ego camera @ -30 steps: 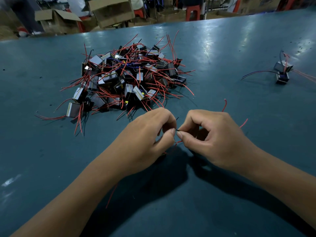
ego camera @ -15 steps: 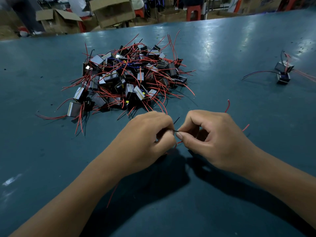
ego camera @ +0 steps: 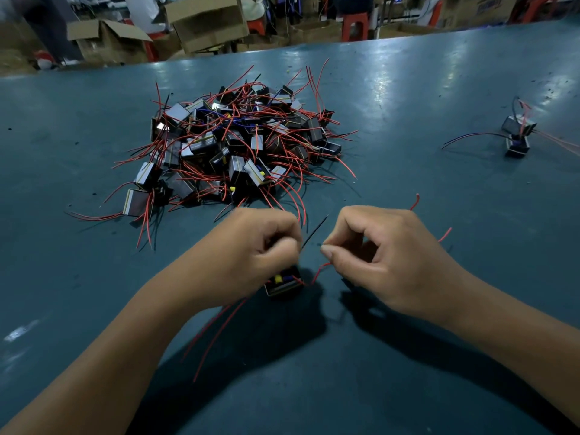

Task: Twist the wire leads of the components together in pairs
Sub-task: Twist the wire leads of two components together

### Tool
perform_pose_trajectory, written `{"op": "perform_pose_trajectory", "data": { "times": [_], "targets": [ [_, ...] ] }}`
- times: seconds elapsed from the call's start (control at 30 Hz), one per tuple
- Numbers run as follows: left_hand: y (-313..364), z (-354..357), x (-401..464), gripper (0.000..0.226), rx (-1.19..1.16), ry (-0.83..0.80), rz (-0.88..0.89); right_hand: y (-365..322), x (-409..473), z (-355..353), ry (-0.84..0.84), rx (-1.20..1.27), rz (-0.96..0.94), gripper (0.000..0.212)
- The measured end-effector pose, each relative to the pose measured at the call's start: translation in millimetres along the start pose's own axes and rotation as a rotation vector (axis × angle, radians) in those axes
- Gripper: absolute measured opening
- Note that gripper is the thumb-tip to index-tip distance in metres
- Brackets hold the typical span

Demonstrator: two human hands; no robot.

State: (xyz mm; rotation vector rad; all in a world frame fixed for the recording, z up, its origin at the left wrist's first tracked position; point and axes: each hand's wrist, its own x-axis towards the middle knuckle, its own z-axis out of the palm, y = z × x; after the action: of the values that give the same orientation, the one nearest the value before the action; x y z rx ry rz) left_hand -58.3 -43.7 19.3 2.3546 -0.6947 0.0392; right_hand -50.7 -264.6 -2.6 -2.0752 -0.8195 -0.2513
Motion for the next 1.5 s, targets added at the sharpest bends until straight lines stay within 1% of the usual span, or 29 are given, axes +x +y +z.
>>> {"op": "perform_pose_trajectory", "data": {
  "times": [0.07,0.13,0.2,0.3,0.37,0.47,0.6,0.73,0.83,1.0,1.17,1.23,1.3,1.43,1.5],
  "targets": [
    [-12,-12,0,0.019,-0.033,0.108,-0.042,3,2,-5,0.054,0.057,0.071,0.02],
    [-18,-16,3,0.018,-0.113,0.196,-0.066,2,4,-4,0.065,0.121,0.099,0.02],
    [-11,-5,6,0.017,-0.162,0.182,-0.023,-2,2,2,0.035,0.135,0.08,0.02],
    [0,13,7,0.022,-0.111,0.102,0.065,-3,2,4,0.026,0.145,0.083,0.019],
    [0,16,8,0.019,-0.095,0.118,0.089,-1,2,1,0.036,0.14,0.093,0.02],
    [-1,17,7,0.014,-0.131,0.13,0.071,-2,1,1,0.031,0.136,0.093,0.021],
    [-1,16,6,0.006,-0.103,0.129,0.075,-2,1,1,0.03,0.134,0.097,0.019],
    [-1,15,6,0.007,-0.12,0.164,0.08,-2,2,0,0.037,0.136,0.092,0.018],
    [0,15,5,0.006,-0.128,0.149,0.069,-2,2,1,0.035,0.138,0.096,0.019],
    [1,15,3,0.006,-0.065,0.191,0.083,-2,2,1,0.032,0.121,0.072,0.019],
    [7,22,5,0.005,0.132,0.31,0.168,-1,1,2,0.023,0.084,0.088,0.02],
    [8,22,5,0.005,0.166,0.336,0.184,-1,1,2,0.027,0.08,0.083,0.02],
    [8,20,4,0.007,0.107,0.343,0.15,-2,1,2,0.03,0.078,0.076,0.02],
    [7,16,2,0.008,-0.113,0.293,0.027,-2,1,1,0.032,0.081,0.072,0.019],
    [5,16,1,0.007,-0.176,0.282,0.01,-1,1,1,0.03,0.092,0.076,0.019]
  ]
}}
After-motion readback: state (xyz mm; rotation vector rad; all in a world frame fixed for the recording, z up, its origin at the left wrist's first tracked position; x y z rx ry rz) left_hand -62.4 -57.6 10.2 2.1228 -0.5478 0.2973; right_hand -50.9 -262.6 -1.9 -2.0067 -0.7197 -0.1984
